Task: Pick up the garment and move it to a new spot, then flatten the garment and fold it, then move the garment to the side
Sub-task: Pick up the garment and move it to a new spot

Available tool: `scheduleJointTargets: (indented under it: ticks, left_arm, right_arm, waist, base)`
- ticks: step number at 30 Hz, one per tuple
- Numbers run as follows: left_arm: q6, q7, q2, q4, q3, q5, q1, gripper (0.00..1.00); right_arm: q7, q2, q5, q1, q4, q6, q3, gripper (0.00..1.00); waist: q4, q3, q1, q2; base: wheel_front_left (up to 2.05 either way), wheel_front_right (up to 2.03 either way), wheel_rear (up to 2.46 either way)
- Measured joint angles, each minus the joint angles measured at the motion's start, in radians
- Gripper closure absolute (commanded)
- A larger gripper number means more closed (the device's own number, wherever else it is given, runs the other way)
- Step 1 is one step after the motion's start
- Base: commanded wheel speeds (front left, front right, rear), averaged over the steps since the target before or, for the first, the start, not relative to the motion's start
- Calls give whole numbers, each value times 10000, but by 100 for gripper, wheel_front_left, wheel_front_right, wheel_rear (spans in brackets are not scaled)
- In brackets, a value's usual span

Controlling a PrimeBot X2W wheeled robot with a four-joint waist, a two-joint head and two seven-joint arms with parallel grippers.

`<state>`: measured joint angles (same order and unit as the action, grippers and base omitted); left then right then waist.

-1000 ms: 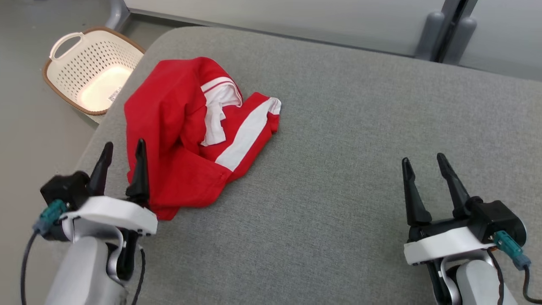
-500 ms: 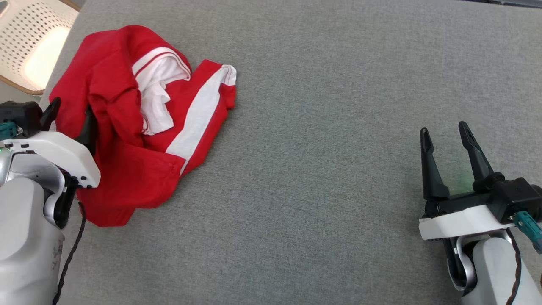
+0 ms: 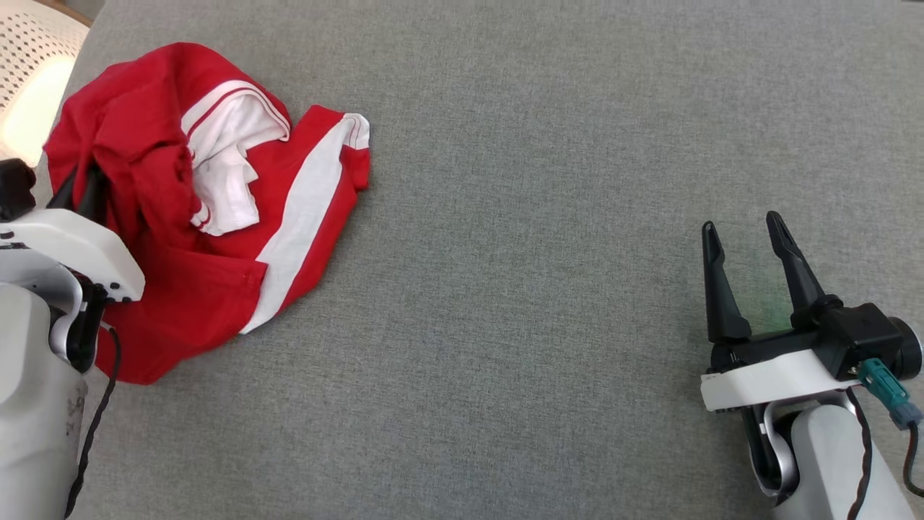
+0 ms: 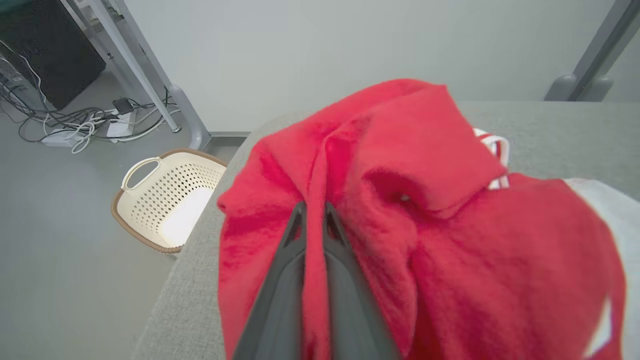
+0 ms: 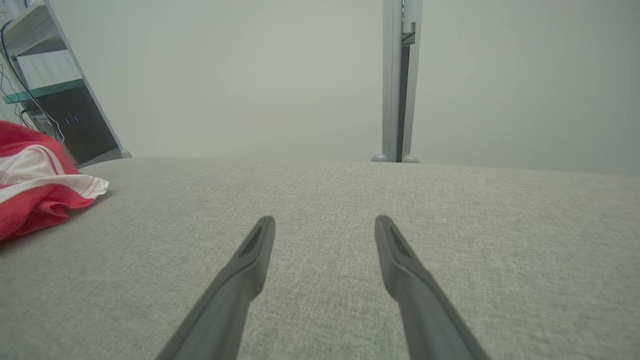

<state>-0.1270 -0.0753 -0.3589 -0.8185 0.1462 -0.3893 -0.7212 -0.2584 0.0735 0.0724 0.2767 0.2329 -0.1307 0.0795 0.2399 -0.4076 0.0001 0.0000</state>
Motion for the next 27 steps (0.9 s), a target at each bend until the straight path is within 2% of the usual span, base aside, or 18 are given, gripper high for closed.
scheduleJointTargets:
  ticks: [7,13,21,27]
  left_arm:
    - [-27,-1338,17,1133,-184,-416,-233,100]
    - [-6,-1524,-31,3062,-393,-608,-155,100]
    - [255,-326,0,6215,-307,-1014,546,100]
    - [499,917,364,8251,88,-1499,1043,100]
  right_arm:
    - [-15,-127,209,-28,263,0,10,0]
    - [-27,-203,433,-157,301,0,6,0]
    - [-27,-236,932,-313,205,0,121,0]
    - [-27,-236,1258,-454,130,0,121,0]
  waist:
    - [6,660,0,0]
    - [-25,1368,0,0]
    - [-385,2112,0,0]
    - [-988,2470,0,0]
  base:
    - [0,0,0]
    - [0,0,0]
    - [0,0,0]
    - [0,0,0]
